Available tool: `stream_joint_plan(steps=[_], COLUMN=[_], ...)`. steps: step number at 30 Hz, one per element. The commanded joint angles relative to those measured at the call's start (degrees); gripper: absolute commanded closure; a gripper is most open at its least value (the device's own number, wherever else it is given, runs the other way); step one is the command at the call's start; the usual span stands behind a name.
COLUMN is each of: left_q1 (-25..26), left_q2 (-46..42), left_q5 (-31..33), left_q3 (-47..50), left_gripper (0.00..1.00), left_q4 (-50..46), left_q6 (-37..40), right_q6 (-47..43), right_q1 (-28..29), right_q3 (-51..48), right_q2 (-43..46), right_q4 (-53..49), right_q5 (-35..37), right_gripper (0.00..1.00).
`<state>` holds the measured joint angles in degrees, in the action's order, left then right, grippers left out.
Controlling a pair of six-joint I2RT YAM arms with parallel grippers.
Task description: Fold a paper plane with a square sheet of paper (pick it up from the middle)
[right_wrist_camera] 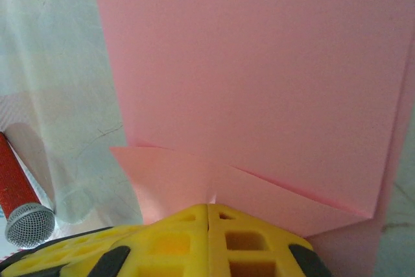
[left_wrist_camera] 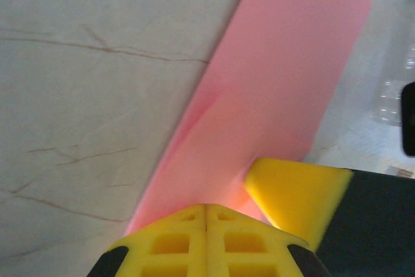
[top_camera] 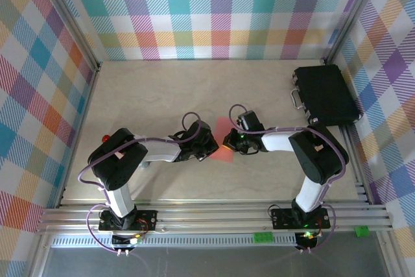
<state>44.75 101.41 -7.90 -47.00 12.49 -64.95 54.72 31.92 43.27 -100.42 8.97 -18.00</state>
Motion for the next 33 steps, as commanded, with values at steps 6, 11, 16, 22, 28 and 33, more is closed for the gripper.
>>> stream_joint_plan(steps=[6,11,16,22,28,33], left_q1=[1.8,2.3,2.3,2.3,2.5,2.6], left_q2=[-1.5,-0.8,0.1,0.6,1.2,1.1], left_q5=[2.8,3.9,4.1,5.3,5.3,6.6], left_q3=[2.5,3.2,2.9,5.2,6.6,8.5], left_gripper=[1.00,1.00,1.00,1.00,1.00,1.00], left_q4=[5.5,6.7,7.3,9.9,13.0,13.0], left_q6=[-3.3,-5.2,-5.2,-6.1,-6.5,-6.7], right_q6=[3.6,4.7,4.7,5.0,5.2,5.3], right_q1=[0.2,0.3,0.3,0.3,0.3,0.2], right_q3=[-4.4,-4.8,-4.6,-4.4,-4.5,-4.6], right_q2=[-0.9,-0.3,-0.2,-0.5,-0.9,-0.9], right_q4=[-5.4,-5.2,-5.2,-5.9,-6.0,-6.4], right_q5=[7.7,8.0,7.7,7.8,7.9,8.5], right_gripper=[1.00,1.00,1.00,1.00,1.00,1.00])
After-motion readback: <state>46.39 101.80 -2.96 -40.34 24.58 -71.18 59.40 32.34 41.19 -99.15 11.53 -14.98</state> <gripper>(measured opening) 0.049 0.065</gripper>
